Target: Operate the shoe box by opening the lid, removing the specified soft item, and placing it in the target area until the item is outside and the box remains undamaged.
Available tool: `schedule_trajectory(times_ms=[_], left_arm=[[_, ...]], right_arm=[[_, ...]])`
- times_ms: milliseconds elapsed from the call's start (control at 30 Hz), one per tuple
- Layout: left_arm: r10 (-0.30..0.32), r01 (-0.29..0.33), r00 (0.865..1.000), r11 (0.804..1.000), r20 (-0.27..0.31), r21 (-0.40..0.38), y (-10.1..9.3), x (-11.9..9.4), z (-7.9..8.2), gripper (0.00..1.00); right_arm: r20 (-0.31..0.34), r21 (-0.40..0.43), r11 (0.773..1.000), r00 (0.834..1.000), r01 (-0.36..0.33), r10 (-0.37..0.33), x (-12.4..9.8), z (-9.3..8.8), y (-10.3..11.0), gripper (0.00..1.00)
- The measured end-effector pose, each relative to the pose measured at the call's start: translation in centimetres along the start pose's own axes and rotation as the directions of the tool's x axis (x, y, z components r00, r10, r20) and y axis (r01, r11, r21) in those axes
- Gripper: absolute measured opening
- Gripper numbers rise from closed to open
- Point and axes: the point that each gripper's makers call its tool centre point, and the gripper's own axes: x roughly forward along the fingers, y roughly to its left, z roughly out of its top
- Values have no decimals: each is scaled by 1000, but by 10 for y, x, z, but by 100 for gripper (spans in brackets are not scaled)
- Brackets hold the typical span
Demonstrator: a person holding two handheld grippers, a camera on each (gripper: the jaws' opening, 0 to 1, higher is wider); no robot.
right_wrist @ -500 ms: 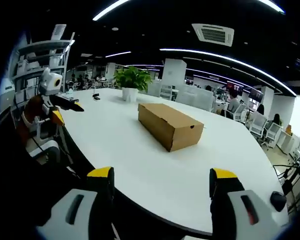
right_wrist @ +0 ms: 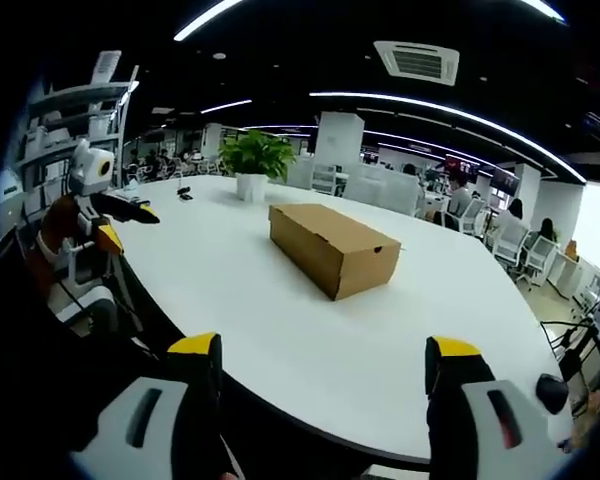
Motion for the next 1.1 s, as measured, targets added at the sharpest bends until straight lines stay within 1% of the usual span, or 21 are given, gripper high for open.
schedule_trajectory(times_ms=[67,133,200,300,400,567,700,967,1100], left_arm=[[-1,1,1000,1000,-3,3,0,0,-1,88],[5,-5,1000,1000,-7,1,2,0,-2,89],[6,-6,1000,1000,-4,-2,3,-1,-2,89],[6,-6,1000,1000,-3,-6,4,0,-1,89],[7,-7,1000,1000,-8,-4,6,1,-2,89],[4,-4,1000,1000,-1,-19,9,-1,-2,89],[7,-8,1000,1000,-2,-14,10,-2,-1,89],[1,-1,1000,1000,4,-15,12,1,5,89],[-3,3,1000,1000,-4,-10,15,5,8,89]], right_arm=[[5,-3,1000,1000,-1,1,-1,1,1,87],[-1,2,1000,1000,-9,9,-1,-1,2,86],[-11,-11,1000,1000,-7,7,1,-2,2,86],[3,-18,1000,1000,-7,7,1,1,2,85],[0,-15,1000,1000,-14,14,4,2,2,84],[-1,10,1000,1000,-4,5,4,0,-1,82],[-10,-1,1000,1000,-5,5,5,-2,0,82],[-7,-7,1000,1000,-12,12,6,2,1,82],[-52,-4,999,998,-36,36,10,-5,4,82]])
